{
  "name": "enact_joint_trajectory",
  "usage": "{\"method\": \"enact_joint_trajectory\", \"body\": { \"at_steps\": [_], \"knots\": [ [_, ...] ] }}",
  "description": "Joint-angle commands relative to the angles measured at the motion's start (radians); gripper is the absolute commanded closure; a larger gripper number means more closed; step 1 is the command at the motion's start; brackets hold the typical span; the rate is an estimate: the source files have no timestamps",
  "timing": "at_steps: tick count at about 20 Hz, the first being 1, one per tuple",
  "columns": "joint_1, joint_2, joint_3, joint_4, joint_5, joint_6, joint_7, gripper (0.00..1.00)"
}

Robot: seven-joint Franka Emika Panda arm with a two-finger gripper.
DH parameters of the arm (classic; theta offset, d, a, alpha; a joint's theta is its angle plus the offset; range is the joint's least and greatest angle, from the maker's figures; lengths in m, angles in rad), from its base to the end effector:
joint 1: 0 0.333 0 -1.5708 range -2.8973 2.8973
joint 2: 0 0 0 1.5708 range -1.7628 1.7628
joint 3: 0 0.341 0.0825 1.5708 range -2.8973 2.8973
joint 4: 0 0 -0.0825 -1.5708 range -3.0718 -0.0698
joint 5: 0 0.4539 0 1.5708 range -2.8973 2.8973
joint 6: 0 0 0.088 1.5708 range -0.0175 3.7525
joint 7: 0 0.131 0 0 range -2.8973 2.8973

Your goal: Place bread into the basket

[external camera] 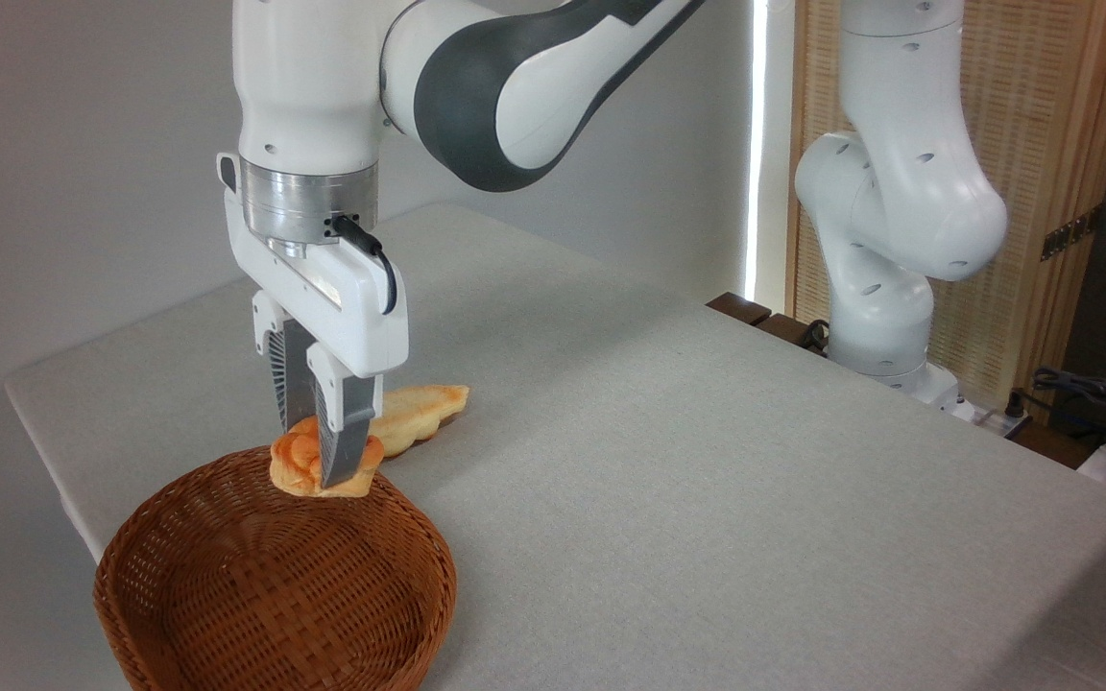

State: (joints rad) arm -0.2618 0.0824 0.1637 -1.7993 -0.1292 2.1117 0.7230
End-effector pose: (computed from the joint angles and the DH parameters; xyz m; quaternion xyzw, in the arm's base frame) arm 0.6788 -0.0781 0.4994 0.9195 -0.3723 0.1257 0.0142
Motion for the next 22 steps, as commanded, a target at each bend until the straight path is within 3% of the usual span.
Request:
{"method": "enact_joint_trajectory", "body": {
  "at_steps": [1, 8, 11, 18, 22],
  "knots": [
    [0.0, 0.004, 0.011, 0.008, -0.018, 0.016, 0.013, 0.0],
    [0.0, 0.002, 0.013, 0.008, -0.02, 0.013, 0.001, 0.0],
    [0.0, -0.004, 0.014, 0.008, -0.018, -0.007, -0.051, 0.0],
    [-0.002, -0.024, 0.014, 0.009, 0.043, -0.194, -0.077, 0.0],
    [-0.002, -0.038, 0.036, 0.009, 0.051, -0.263, -0.068, 0.0]
  ]
}}
